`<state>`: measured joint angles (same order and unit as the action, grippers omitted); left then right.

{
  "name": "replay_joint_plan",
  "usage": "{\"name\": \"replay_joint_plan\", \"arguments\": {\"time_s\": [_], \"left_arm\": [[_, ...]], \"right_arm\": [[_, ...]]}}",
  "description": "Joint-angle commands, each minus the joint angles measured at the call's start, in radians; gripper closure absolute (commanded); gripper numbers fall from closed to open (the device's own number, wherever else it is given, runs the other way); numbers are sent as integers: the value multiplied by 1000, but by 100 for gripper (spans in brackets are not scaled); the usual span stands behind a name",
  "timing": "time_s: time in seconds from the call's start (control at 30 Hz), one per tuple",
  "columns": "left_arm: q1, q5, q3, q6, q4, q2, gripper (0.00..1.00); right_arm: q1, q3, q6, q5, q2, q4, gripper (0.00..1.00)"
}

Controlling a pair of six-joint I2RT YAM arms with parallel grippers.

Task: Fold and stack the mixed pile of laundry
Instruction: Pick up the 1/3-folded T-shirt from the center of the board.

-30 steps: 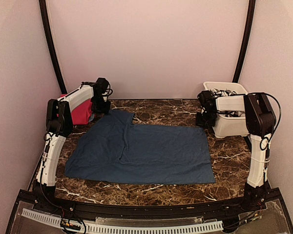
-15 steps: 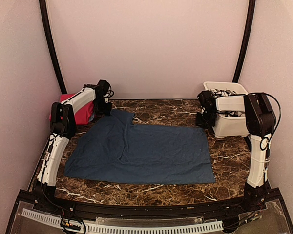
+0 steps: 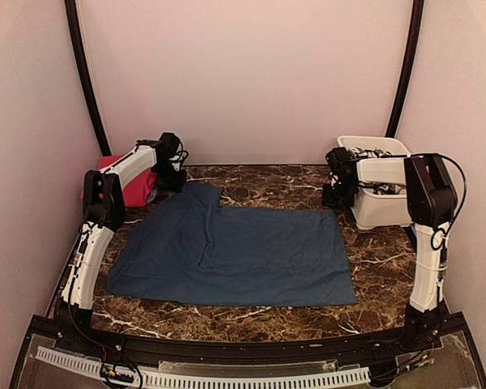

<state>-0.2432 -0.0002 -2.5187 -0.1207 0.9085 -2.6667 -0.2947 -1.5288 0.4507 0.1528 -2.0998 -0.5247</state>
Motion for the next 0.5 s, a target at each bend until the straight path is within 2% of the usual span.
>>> {"name": "replay_joint_plan", "arguments": {"time_s": [0.0, 0.3, 0.47], "left_arm": [[15, 34, -7, -9, 44, 49, 100], [15, 12, 52, -8, 18, 213, 100], [15, -24, 216, 1, -21, 357, 100]], "right_arm": [[-12, -27, -14, -7, 47, 0, 100], [-26, 1, -24, 8, 174, -9, 100], [-26, 57, -39, 15, 251, -8, 100]]}}
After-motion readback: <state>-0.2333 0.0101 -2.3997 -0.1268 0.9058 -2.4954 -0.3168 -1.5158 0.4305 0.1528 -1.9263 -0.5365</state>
